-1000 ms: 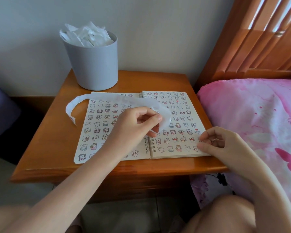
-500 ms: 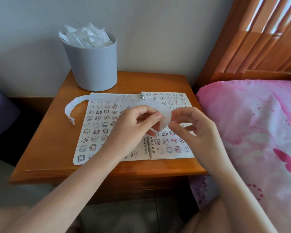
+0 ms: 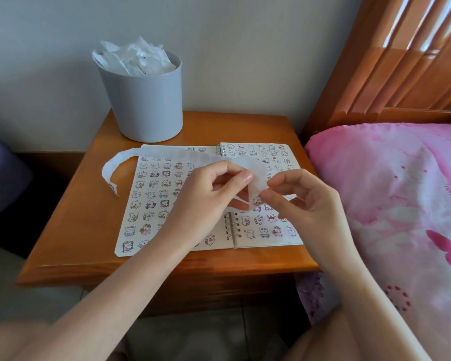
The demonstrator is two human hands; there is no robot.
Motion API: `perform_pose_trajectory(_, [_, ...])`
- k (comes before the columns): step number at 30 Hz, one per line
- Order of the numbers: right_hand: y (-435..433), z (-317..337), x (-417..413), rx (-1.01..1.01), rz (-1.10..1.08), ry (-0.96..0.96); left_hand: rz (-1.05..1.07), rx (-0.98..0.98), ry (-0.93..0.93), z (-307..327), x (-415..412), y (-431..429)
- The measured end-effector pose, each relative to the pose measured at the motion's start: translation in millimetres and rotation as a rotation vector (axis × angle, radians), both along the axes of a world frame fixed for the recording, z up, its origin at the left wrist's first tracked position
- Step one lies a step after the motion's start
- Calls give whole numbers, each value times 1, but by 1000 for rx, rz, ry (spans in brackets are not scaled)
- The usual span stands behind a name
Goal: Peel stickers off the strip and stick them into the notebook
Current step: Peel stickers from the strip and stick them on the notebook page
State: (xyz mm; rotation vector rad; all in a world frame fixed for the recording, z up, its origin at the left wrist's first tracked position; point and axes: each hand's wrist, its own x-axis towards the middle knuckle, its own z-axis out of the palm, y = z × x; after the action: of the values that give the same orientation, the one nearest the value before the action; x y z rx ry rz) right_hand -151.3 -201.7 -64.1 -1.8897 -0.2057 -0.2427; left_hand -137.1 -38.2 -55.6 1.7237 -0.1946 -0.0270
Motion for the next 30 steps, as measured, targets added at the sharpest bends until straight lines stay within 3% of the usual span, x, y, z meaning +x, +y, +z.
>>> perform_pose_trajectory(5, [-1, 0, 0, 59, -30, -29, -45, -27, 29, -2, 1, 0])
perform_pose_trajectory(30, [-4, -1, -3, -28, -23, -38, -52, 51, -17, -4, -1, -1])
